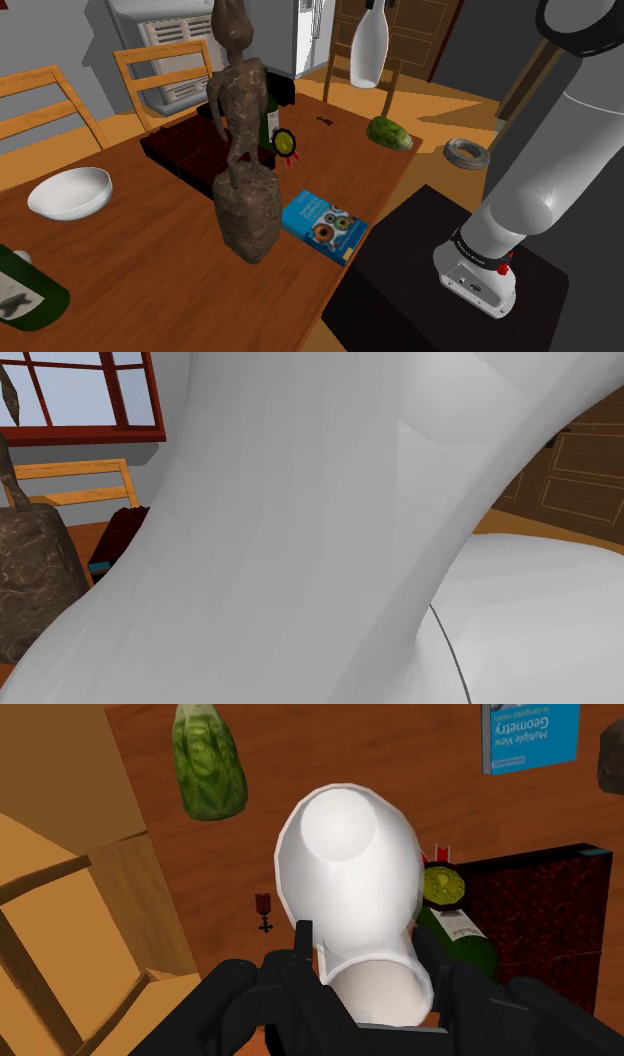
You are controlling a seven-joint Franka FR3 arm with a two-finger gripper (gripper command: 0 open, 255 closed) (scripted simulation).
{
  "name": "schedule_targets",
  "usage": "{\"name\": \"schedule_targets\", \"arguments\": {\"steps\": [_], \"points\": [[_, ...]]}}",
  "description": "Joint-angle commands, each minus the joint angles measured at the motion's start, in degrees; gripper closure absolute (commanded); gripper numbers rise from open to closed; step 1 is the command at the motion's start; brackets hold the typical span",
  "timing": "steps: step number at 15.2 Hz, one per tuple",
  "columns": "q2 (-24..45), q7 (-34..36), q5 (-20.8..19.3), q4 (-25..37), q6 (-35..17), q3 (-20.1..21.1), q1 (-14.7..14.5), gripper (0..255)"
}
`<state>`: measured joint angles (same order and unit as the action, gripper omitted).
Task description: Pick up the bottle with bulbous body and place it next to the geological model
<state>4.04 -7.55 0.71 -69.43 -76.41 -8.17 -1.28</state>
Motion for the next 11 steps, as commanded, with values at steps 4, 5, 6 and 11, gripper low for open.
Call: {"name": "schedule_targets", "arguments": {"steps": [4, 5, 6, 11], "points": [[2.27, 1.24, 0.23, 6.19, 3.90, 0.49, -0.60, 255], [1.83, 2.70, 0.01, 5.62, 3.76, 1.13, -1.50, 255], [1.48, 4.15, -0.18, 5.17, 3.66, 1.78, -2.38, 255], [0.93, 11.39, -0.95, 4.56, 3.61, 5.03, -6.64, 255]]}}
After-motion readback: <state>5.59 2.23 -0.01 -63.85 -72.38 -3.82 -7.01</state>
